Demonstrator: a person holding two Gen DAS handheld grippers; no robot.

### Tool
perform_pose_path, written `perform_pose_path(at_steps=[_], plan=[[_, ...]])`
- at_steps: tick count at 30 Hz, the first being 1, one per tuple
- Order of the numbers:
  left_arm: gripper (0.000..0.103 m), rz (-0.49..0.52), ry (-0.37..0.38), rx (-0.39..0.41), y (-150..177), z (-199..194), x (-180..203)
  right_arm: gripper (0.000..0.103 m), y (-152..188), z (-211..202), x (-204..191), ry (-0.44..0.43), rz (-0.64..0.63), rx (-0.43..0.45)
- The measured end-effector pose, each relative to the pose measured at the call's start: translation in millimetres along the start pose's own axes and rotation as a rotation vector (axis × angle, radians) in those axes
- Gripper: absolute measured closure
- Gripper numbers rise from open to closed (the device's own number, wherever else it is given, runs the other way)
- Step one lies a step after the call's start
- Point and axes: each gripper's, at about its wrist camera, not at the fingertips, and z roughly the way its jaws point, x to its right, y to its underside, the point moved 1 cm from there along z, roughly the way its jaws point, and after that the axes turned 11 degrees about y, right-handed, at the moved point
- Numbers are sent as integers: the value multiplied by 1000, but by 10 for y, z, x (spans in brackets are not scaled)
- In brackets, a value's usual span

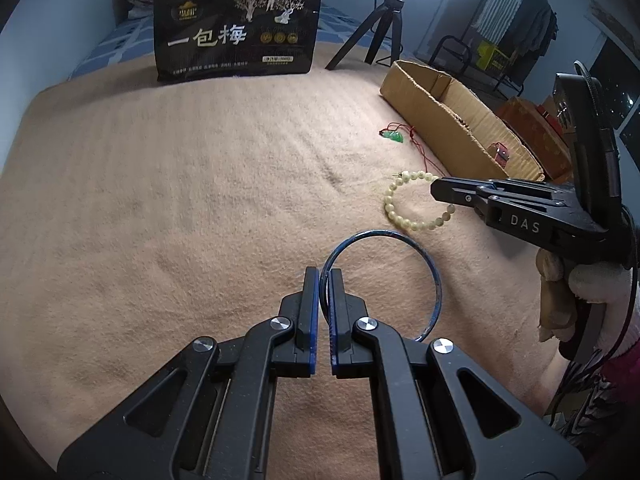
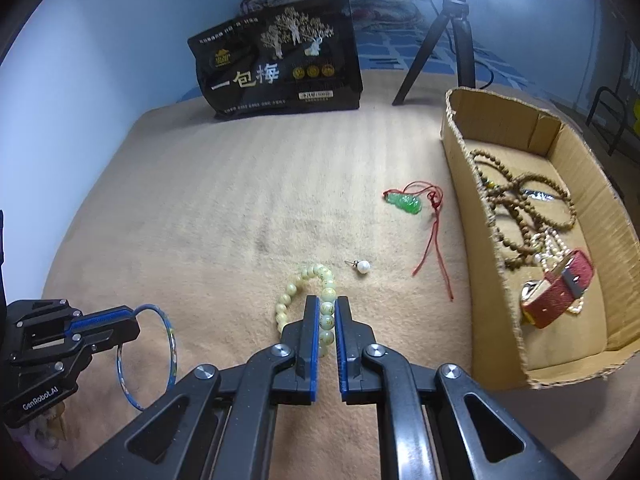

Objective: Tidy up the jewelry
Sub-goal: 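Carry the bangle with left tool and bracelet with right tool over the box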

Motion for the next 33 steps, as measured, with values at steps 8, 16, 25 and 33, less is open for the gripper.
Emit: perform_pose_path(at_steps=[8, 16, 25, 33], plan=[[101, 25, -26, 15, -71, -96, 151, 98, 10, -175, 95, 0, -8, 29], [102, 43, -46, 40, -184, -195, 327, 98, -18, -387, 149, -6, -15, 67], [102, 62, -59, 51, -256, -212, 497, 98, -14, -625, 271, -18, -28, 105], [102, 80, -51, 73, -378, -242, 706, 98, -52, -808, 428, -26, -24, 138]])
